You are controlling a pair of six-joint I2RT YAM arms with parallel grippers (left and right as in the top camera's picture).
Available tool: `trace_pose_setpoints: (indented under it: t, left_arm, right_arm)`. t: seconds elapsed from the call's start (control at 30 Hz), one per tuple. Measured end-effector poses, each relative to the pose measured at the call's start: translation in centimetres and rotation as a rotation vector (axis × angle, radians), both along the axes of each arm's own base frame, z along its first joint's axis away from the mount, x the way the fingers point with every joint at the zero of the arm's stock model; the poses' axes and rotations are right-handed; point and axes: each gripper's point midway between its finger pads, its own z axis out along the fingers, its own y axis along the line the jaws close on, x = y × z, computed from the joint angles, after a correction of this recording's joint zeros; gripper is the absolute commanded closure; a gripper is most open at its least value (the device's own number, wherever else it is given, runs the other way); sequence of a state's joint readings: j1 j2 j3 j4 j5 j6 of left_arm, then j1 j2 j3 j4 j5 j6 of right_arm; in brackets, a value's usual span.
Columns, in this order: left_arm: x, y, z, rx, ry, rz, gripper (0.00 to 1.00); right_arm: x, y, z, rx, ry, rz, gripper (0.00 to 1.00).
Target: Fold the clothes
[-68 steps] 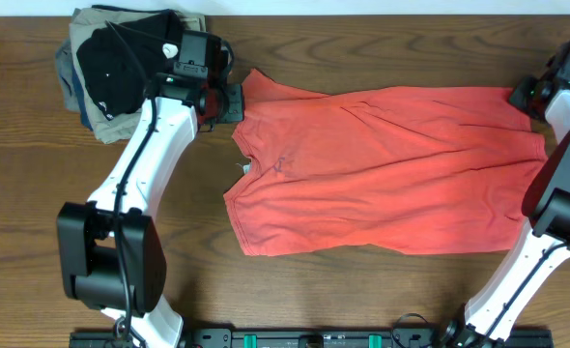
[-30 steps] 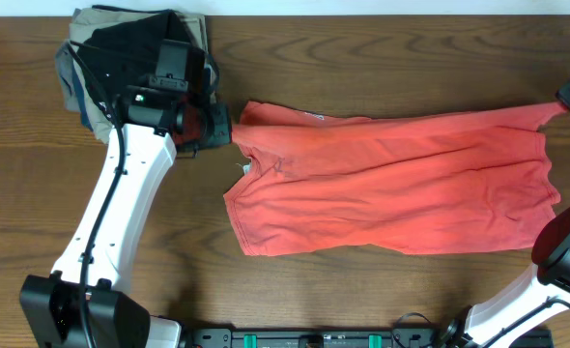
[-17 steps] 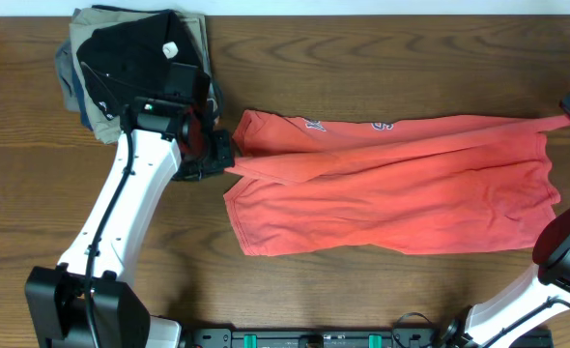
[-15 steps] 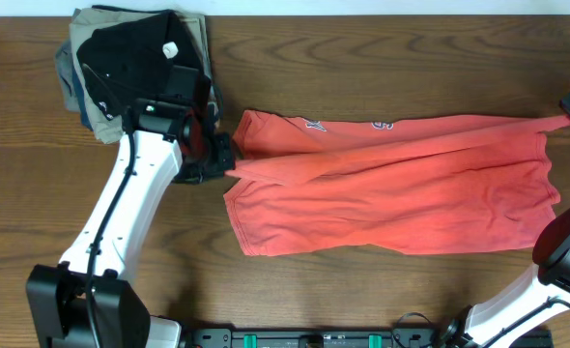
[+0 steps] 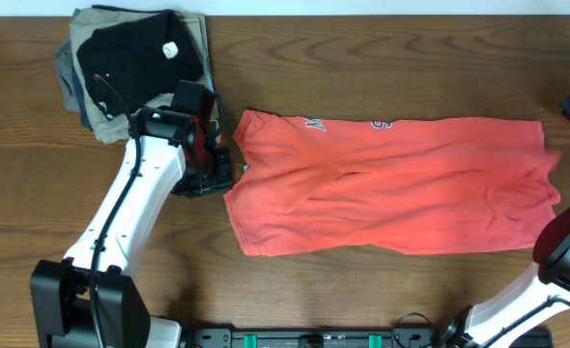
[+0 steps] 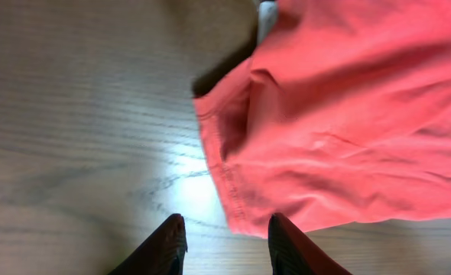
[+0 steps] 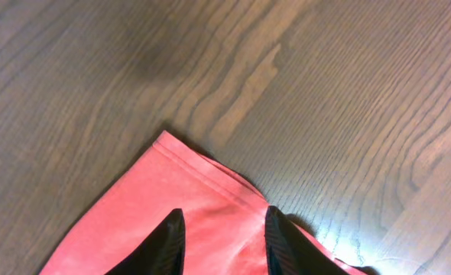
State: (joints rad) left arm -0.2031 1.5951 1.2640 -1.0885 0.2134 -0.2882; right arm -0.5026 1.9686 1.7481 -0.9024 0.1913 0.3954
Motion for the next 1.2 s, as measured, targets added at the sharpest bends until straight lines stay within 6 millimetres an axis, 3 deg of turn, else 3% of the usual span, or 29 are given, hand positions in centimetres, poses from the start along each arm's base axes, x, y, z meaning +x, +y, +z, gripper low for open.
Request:
trace_pose_setpoints:
  t: [0.03, 0.13, 0.23, 0.3, 0.37, 0.43, 0.63, 0.8, 0.97, 1.2]
  left_arm:
    - [-0.1, 0.2, 0.0, 0.008, 0.003, 0.000, 0.63]
    - [0.0, 0.3, -0.1, 0.018, -0.001, 0.001, 0.63]
    - [0.8, 0.1, 0.0, 0.011, -0.035, 0.005, 0.75]
    - [2.3, -0.2, 0.2, -0.005, -0.093, 0.005, 0.88]
    - [3.8, -0.7, 0.6, -0.026, -0.160, 0.000, 0.94]
    - [5.3, -1.4, 1.0, -0.049, -0.224, -0.009, 0.94]
    - [6.9, -4.3, 1.4, -0.095, -0.305, -0.072, 0.94]
    - [7.4, -5.9, -1.7, -0.093, -0.253, -0.105, 0.94]
    - [8.6, -5.9, -5.9, -0.079, -0.200, -0.097, 0.94]
    - [10.3, -5.6, -9.1, -0.078, -0.204, -0.078, 0.94]
  right_arm:
    - [-0.1, 0.0, -0.1, 0.002, 0.004, -0.001, 0.51]
    - [0.0, 0.2, -0.2, 0.012, 0.002, 0.003, 0.50]
    - [0.4, 0.7, -0.2, 0.038, -0.014, 0.030, 0.52]
    - [1.0, 1.4, -0.2, 0.066, -0.035, 0.069, 0.60]
    - [1.3, 2.0, -0.3, 0.091, -0.045, 0.107, 0.75]
    - [1.5, 2.6, -0.4, 0.107, -0.045, 0.141, 0.93]
    - [2.3, 4.8, -1.1, 0.146, -0.032, 0.200, 0.99]
    - [2.8, 6.2, -3.3, 0.183, 0.009, 0.229, 0.99]
    - [2.4, 6.7, -6.7, 0.227, 0.078, 0.234, 0.99]
    - [2.0, 6.9, -9.8, 0.256, 0.143, 0.269, 0.99]
